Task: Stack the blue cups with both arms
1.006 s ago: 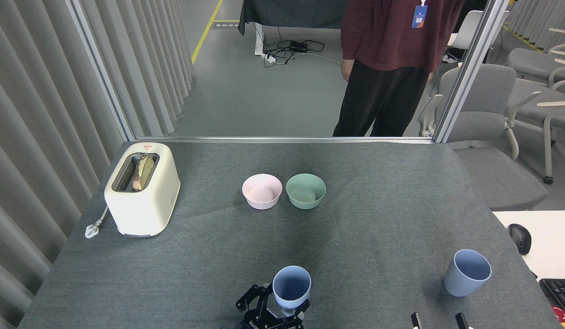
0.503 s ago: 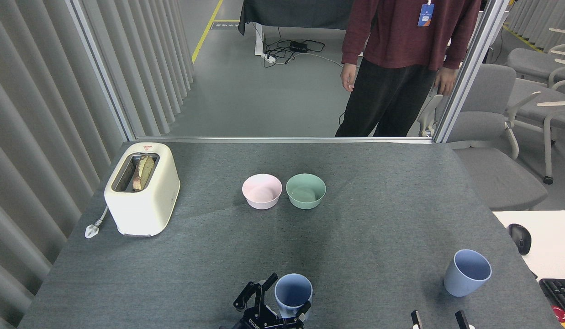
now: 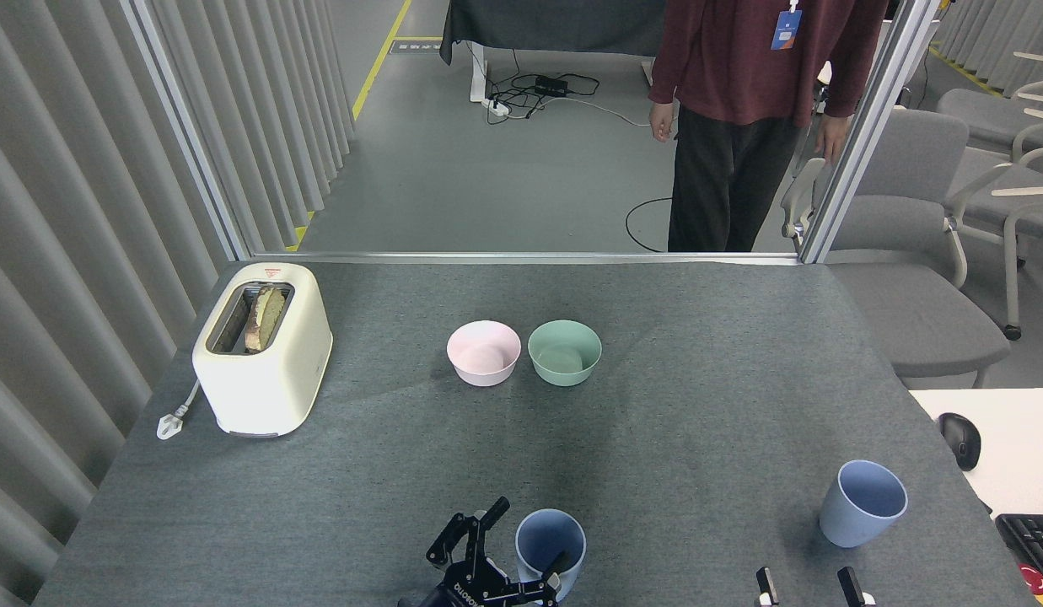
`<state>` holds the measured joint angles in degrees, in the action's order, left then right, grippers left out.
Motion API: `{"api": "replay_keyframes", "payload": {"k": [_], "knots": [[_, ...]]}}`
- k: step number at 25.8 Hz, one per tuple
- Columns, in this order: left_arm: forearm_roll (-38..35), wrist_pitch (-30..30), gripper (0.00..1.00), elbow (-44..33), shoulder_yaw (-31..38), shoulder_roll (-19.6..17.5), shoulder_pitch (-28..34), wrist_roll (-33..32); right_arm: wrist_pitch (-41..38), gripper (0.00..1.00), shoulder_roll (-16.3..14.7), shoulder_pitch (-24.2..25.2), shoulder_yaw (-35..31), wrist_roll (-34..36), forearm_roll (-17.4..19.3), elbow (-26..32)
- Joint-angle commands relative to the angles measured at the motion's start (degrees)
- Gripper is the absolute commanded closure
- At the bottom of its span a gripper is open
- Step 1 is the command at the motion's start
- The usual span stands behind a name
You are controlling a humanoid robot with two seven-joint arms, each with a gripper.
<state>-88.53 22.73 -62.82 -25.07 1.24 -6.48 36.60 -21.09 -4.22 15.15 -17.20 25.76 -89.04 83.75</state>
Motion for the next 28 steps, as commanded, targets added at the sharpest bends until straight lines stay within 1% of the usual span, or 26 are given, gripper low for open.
{"api": "replay_keyframes", "payload": {"k": [1,6,9,12,14,17,20,22,24,25,27,28], "knots": [[0.0,0.1,0.01,-1.0,0.2,-0.2,0.8,0.0,0.0,0.00,0.0,-0.6,0.1,0.0,-0.3,-0.1],[0.2,0.2,0.00,-1.5,0.7,-1.0,0.9,0.0,0.0,0.00,0.1,-0.7,0.1,0.0,-0.5,-0.1],[0.7,0.3,0.00,-2.7,4.1,-1.0,0.9,-0.1,0.0,0.00,0.1,-0.7,0.1,0.0,-0.5,-0.1],[4.1,0.3,0.00,-4.0,8.4,-1.1,0.4,-0.1,-0.1,0.00,0.1,-0.7,0.1,-0.1,-0.5,0.0],[7.6,0.2,0.00,-4.4,11.9,-1.9,-0.1,-0.1,-0.1,0.00,0.1,-0.6,0.1,-0.1,-0.6,0.2],[12.0,-0.3,0.01,-4.2,19.7,-3.3,-0.3,-0.1,0.0,0.00,0.2,-0.6,-0.1,-0.1,-0.5,0.1],[12.8,-1.2,0.00,-2.3,27.4,-4.0,-0.3,-0.7,0.9,0.00,0.9,-0.6,-1.6,-0.1,-0.1,0.1],[12.8,-4.4,0.00,1.0,31.6,-4.0,-0.3,-0.8,3.6,0.00,0.9,-0.5,-2.2,-0.1,0.0,-0.1],[12.7,-7.2,0.00,3.1,32.5,-4.5,0.1,-0.8,4.5,0.00,0.9,-0.4,-2.1,-0.1,0.0,-0.1],[12.4,-7.3,0.00,3.8,32.5,-5.4,0.5,-0.8,4.6,0.00,1.0,-0.4,-2.1,-0.1,0.0,-0.1],[12.0,-7.1,0.00,4.1,32.4,-8.4,1.0,-0.9,4.7,0.00,1.1,-0.3,-2.0,-0.1,0.0,-0.1],[12.1,-7.1,0.00,3.9,32.4,-9.0,1.7,-0.9,4.7,0.00,1.1,-0.3,-2.0,-0.1,0.0,-0.1]]}}
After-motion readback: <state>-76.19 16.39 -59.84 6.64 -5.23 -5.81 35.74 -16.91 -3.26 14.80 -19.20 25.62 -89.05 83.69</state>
